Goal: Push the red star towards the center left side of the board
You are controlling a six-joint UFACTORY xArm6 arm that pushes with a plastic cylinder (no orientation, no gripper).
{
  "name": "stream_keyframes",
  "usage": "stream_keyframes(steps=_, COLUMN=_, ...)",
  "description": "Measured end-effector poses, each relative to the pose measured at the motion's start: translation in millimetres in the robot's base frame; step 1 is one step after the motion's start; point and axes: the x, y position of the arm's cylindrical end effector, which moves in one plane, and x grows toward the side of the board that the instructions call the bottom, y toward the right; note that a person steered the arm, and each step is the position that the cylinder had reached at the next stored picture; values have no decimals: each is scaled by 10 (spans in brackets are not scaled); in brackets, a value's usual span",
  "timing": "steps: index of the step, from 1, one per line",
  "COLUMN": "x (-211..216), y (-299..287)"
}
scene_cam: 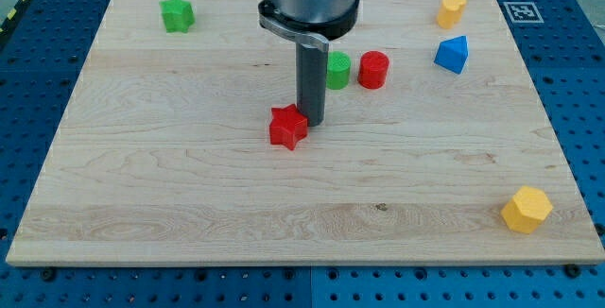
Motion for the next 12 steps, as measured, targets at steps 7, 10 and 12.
stream_keyframes(steps=7, x=-241, y=-1058)
stream_keyframes(steps=10, x=-486, y=-1564)
stream_keyframes(steps=12, x=-485, y=-1495)
